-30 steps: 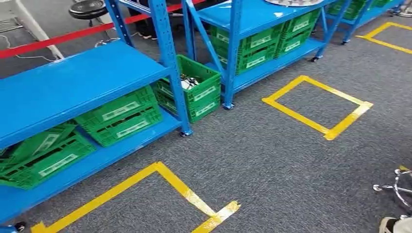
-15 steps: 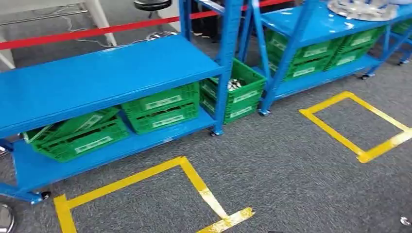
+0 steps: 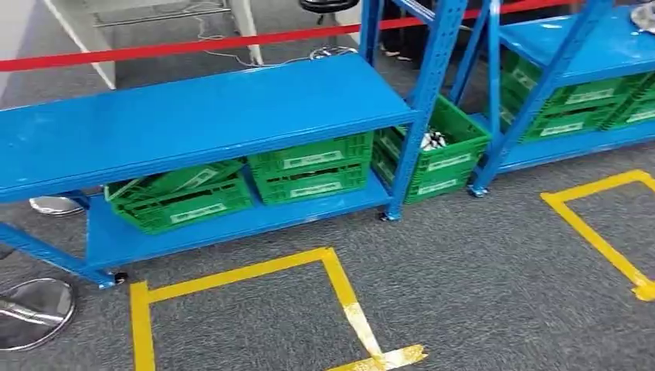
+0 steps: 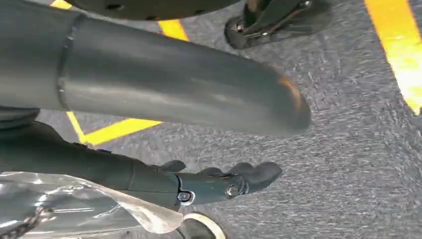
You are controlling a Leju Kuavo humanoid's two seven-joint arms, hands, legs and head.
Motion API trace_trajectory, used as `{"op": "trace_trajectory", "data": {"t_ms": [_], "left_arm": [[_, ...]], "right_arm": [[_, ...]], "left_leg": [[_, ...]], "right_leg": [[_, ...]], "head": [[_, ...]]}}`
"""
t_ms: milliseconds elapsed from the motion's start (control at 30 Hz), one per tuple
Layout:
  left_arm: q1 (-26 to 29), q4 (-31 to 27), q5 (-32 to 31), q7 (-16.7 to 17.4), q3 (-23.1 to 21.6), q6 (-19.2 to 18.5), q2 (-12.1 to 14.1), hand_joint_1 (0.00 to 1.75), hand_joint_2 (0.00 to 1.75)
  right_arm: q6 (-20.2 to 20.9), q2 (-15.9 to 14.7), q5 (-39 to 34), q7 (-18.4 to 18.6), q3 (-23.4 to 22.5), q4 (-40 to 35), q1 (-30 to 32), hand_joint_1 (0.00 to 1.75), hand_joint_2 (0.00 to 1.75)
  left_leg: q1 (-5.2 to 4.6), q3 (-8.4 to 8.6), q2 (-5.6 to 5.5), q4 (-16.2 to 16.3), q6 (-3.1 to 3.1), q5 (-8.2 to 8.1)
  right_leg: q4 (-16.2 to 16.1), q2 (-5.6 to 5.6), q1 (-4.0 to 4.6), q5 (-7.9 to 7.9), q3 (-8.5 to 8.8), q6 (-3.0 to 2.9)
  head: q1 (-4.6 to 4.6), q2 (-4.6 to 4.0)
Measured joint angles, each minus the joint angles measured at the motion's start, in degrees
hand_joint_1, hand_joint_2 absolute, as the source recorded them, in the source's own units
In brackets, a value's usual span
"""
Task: Take the parts from the cabinet and place them on the table.
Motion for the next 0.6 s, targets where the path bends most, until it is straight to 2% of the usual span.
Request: {"op": "trace_trajectory", "data": {"t_ms": [33,67,100,133,167,233,267,300,333,367,400,500,533,600], "left_arm": [[-0.23,0.04,0.55,0.17,0.11,0.07,-0.07,0.0,0.0],[-0.4,0.04,1.16,0.24,0.42,0.28,-0.09,0.0,0.0],[-0.46,0.04,1.42,0.35,0.55,0.39,-0.18,0.0,0.0],[-0.44,0.07,1.51,0.61,0.72,0.39,-0.24,0.0,0.0],[-0.45,0.07,1.46,0.7,0.9,0.44,-0.26,0.0,0.0],[-0.47,0.07,0.87,0.7,1.01,0.52,-0.33,0.0,0.0],[-0.45,0.07,0.54,0.7,1.01,0.66,-0.33,0.0,0.0],[-0.54,0.07,0.13,0.7,1.0,0.92,-0.31,0.0,0.0],[-0.64,0.07,-0.33,0.68,0.98,1.07,-0.33,0.0,0.0],[-0.52,0.07,-0.44,0.7,0.98,1.11,-0.42,0.0,0.0],[-0.21,0.07,-0.81,0.68,1.01,1.16,-0.26,0.0,0.0],[0.23,0.07,-0.96,0.48,0.98,1.2,0.39,0.0,0.0],[0.27,0.04,-0.7,-0.04,0.98,1.35,0.7,0.0,0.0],[0.45,0.02,-0.31,-1.29,1.01,1.18,1.24,0.0,0.0]], "right_arm": [[-0.04,-0.07,1.03,0.46,0.2,0.0,0.01,0.0,0.0],[0.22,-0.31,2.1,0.57,0.63,0.0,-0.07,0.0,0.0],[0.72,-0.59,2.4,0.32,0.9,0.0,-0.31,0.0,0.0],[1.27,-1.03,2.71,-0.25,1.07,0.0,-0.62,0.0,0.0],[1.6,-1.36,2.82,-1.01,1.33,0.0,-0.96,0.0,0.0],[1.73,-1.73,2.42,-2.41,1.71,-0.02,-1.5,0.0,0.0],[1.68,-1.73,1.94,-3.15,1.75,-0.02,-1.68,0.0,0.0],[1.38,-1.66,1.4,-3.78,1.75,-0.02,-1.81,0.0,0.0],[1.16,-1.59,1.2,-3.96,1.75,-0.02,-1.84,0.0,0.0],[0.85,-1.51,0.96,-3.98,1.75,0.0,-1.85,0.0,0.0],[0.5,-1.05,0.87,-3.72,1.75,0.02,-1.8,0.0,0.0],[0.33,-0.22,0.56,-2.78,1.73,0.11,-1.66,0.0,0.0],[0.54,0.19,-0.15,-2.28,1.73,0.22,-1.54,0.0,0.0],[0.61,0.66,-1.34,-2.19,1.53,0.24,-1.32,0.0,0.0]], "left_leg": [[0.09,-2.06,1.11,4.45,-0.21,-2.14],[0.15,-4.1,1.63,8.91,-0.3,-3.91],[0.17,-5.55,1.81,12.14,-0.35,-4.82],[0.18,-5.67,1.86,12.69,-0.32,-4.25],[0.17,-4.55,1.87,10.62,-0.15,-2.44],[0.07,0.36,1.96,1.09,0.56,2.51],[-0.17,2.55,2.44,-3.36,1.18,3.68],[-0.43,3.28,2.87,-4.74,1.54,2.72],[-0.4,3.2,2.85,-5.07,1.44,2.78],[-0.28,3.15,2.73,-5.29,0.85,2.93],[-0.36,3.18,2.72,-5.29,0.88,2.91],[-0.42,3.22,2.72,-5.24,1.1,2.78],[-0.54,3.2,2.71,-5.12,1.31,2.68],[-0.64,3.19,2.72,-5.06,1.48,2.62]], "right_leg": [[0.03,-0.64,0.16,-0.04,-0.03,-0.06],[0.04,-1.43,0.29,-0.1,-0.07,-0.16],[0.05,-1.96,0.35,-0.12,-0.11,-0.17],[0.05,-2.39,0.42,-0.13,-0.07,-0.19],[0.05,-2.57,0.48,-0.14,-0.02,-0.19],[0.04,-2.76,0.67,-0.19,0.28,-0.13],[0.03,-2.84,0.72,-0.23,0.35,-0.09],[0.28,-2.95,1.24,-0.43,0.17,0.22],[0.37,-3.03,1.14,-0.43,-0.13,0.36],[0.45,-3.02,1.26,-0.65,-0.22,-0.24],[0.43,-3.07,1.16,-0.57,-0.53,-0.13],[0.05,-3.04,1.13,-0.43,-0.52,0.15],[-0.17,-3.06,0.95,-0.29,-0.44,0.51],[-0.19,-3.05,0.85,-0.26,-0.39,0.76]], "head": [[0.0,0.0],[0.02,0.0],[0.02,0.0],[0.0,0.0],[-0.02,0.0],[-0.02,0.0],[0.0,0.0],[0.02,0.0],[0.07,0.02],[0.18,0.0],[0.15,0.0],[0.18,0.0],[0.15,0.0],[0.15,0.0]]}}
